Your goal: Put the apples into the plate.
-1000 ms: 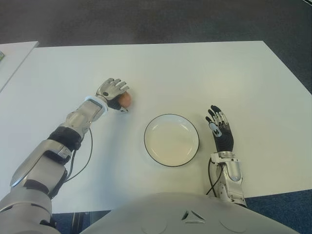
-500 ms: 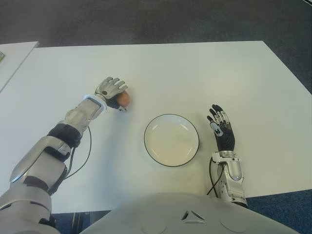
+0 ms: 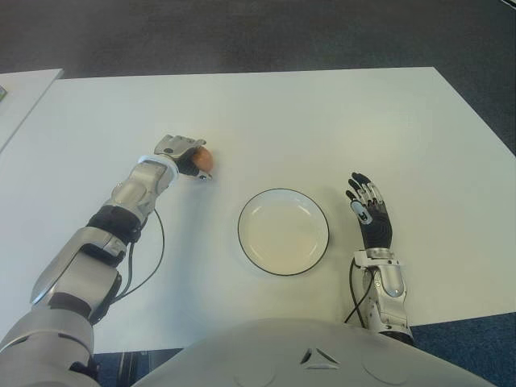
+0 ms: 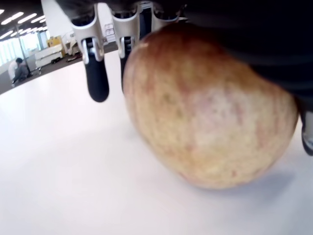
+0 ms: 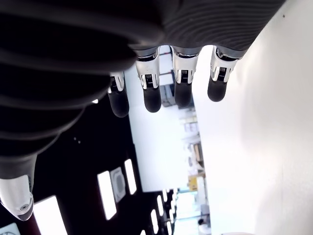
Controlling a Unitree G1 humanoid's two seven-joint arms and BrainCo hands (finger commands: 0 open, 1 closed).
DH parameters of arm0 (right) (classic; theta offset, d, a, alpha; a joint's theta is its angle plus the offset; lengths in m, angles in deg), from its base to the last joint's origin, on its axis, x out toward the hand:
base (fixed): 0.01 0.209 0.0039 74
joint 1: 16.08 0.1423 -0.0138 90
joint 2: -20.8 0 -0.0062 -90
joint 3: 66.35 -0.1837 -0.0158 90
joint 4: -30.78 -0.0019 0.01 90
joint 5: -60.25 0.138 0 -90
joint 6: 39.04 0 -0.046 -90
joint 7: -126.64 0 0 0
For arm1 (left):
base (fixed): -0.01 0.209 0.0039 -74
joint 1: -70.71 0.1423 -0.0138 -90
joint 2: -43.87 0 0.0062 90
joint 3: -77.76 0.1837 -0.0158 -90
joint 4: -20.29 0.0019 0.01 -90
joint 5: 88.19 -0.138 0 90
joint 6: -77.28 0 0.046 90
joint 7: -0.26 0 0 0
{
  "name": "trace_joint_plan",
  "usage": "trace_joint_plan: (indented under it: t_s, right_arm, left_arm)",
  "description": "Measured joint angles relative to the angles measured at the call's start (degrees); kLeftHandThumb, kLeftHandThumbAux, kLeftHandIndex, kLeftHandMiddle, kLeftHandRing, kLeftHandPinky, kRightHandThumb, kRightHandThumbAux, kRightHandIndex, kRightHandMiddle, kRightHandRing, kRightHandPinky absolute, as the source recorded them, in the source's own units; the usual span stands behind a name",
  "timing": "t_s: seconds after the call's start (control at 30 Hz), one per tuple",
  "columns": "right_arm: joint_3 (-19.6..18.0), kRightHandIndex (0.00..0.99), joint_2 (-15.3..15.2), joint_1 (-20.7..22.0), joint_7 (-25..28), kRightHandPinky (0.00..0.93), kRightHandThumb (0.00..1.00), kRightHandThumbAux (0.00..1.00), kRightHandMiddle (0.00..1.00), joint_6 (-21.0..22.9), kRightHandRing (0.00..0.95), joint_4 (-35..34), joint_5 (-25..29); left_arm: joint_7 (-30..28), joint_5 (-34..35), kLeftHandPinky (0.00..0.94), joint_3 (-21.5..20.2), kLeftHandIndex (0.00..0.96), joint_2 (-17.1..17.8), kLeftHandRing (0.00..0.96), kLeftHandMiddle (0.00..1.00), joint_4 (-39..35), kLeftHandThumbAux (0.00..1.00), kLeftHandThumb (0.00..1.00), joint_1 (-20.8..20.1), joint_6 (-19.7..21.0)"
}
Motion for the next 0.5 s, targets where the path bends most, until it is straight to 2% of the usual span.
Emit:
trace_joint_plan:
  t_s: [0.07,0.13,0.2,0.4,0.5]
  right_arm:
    - [-0.3,0.167,-0.1,0.2,0.0,0.068,0.220,0.545,0.127,-0.2,0.076,0.3,0.0]
    - [-0.5,0.166,-0.4,0.4,0.1,0.066,0.219,0.546,0.125,-0.3,0.073,0.6,0.0]
    - [-0.8,0.167,-0.6,0.6,0.2,0.063,0.219,0.547,0.123,-0.4,0.070,0.9,0.0]
    - [-1.1,0.178,-0.7,0.6,0.7,0.072,0.227,0.546,0.119,-0.4,0.062,0.8,0.2]
    - [-1.2,0.175,-0.8,0.2,1.1,0.086,0.230,0.545,0.114,-0.2,0.062,0.3,0.4]
  left_arm:
    - [-0.1,0.7,0.417,-0.4,0.323,-0.6,0.406,0.398,0.2,0.488,0.668,0.2,0.9]
    - [0.2,1.1,0.439,-0.5,0.383,-1.3,0.445,0.437,0.9,0.608,0.699,0.2,1.4]
    - [1.6,1.2,0.508,-0.5,0.398,-2.3,0.532,0.464,2.5,0.636,0.771,-0.2,1.5]
    - [10.6,1.6,0.706,-0.3,0.410,-5.5,0.692,0.499,12.2,0.663,0.840,-2.9,0.8]
    - [14.7,2.0,0.755,-0.4,0.406,-6.6,0.735,0.512,15.5,0.666,0.847,-3.5,-0.1]
